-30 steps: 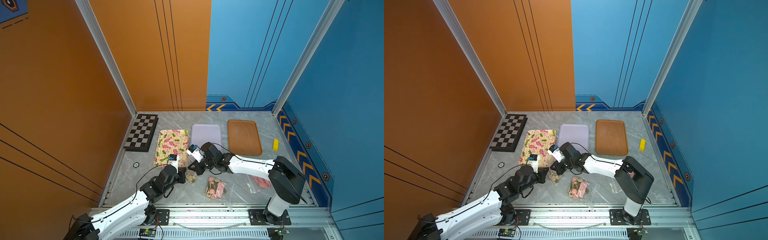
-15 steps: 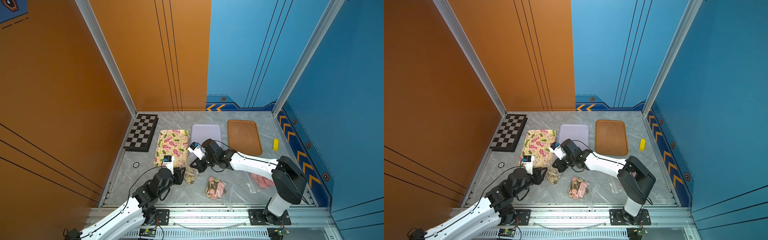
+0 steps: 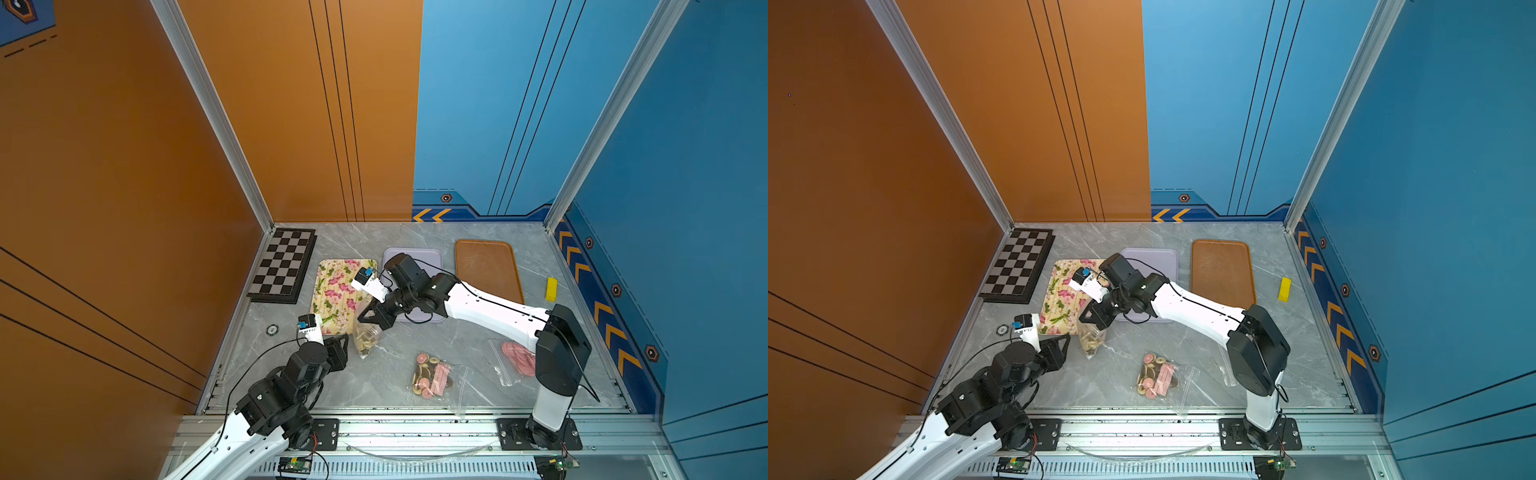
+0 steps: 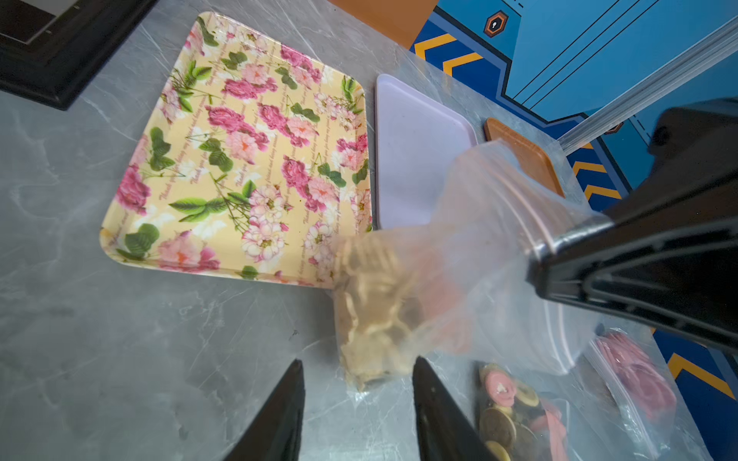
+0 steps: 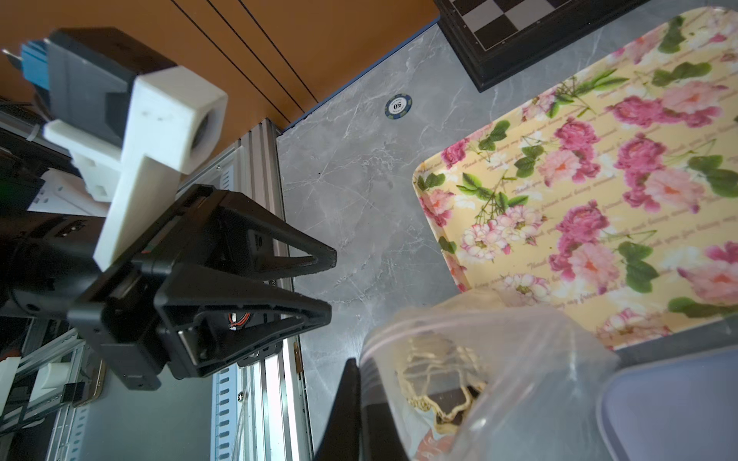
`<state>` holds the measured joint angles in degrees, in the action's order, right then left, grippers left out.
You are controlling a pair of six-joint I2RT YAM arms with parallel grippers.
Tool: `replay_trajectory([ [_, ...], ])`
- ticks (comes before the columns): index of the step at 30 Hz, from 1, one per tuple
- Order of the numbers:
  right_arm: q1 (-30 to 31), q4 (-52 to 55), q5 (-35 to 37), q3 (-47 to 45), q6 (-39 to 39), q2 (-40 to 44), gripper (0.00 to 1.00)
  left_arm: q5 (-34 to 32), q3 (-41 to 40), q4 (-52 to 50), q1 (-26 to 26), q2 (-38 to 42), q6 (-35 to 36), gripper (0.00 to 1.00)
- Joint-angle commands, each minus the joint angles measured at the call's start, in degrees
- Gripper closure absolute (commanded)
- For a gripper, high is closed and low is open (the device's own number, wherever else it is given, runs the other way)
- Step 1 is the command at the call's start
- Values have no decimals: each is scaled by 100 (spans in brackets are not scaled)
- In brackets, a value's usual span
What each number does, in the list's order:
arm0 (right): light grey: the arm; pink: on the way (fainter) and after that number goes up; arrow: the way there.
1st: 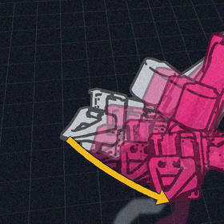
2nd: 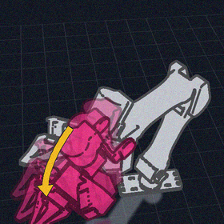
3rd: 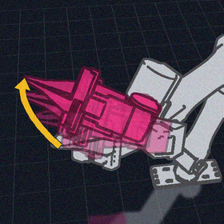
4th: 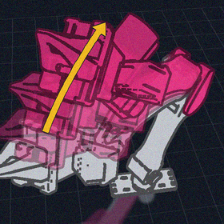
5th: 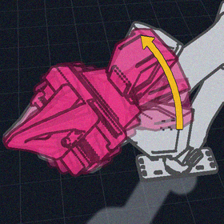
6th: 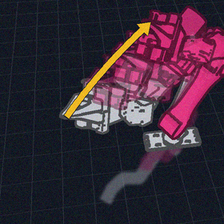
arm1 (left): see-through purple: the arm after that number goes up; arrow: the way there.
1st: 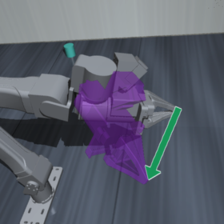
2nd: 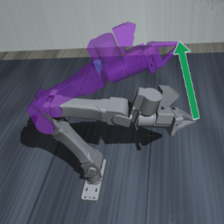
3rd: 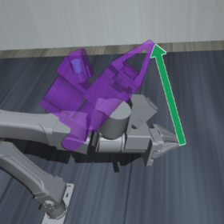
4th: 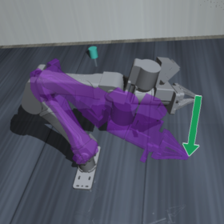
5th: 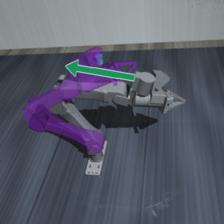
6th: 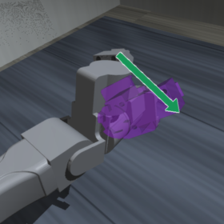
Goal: Pour cookies out of the ziploc bag
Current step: Pick up the ziploc bag from the center of the board, then place the ziploc bag on the tray.
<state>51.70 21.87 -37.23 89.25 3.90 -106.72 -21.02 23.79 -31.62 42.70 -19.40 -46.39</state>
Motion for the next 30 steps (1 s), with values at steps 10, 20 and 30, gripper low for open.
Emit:
replay_trajectory([
  [10, -129, 1165, -1324, 3232, -294, -2485, 100, -654, 582, -1067, -90, 79, 92, 54],
  [20, -993, 1179, -1675, 4309, -54, -3651, 100, -390, 546, -664, -343, -511, 449, 54],
  [30, -1536, 1171, -1769, 5646, 192, -4770, 100, 628, 383, 735, -1145, -2022, 892, 58],
])
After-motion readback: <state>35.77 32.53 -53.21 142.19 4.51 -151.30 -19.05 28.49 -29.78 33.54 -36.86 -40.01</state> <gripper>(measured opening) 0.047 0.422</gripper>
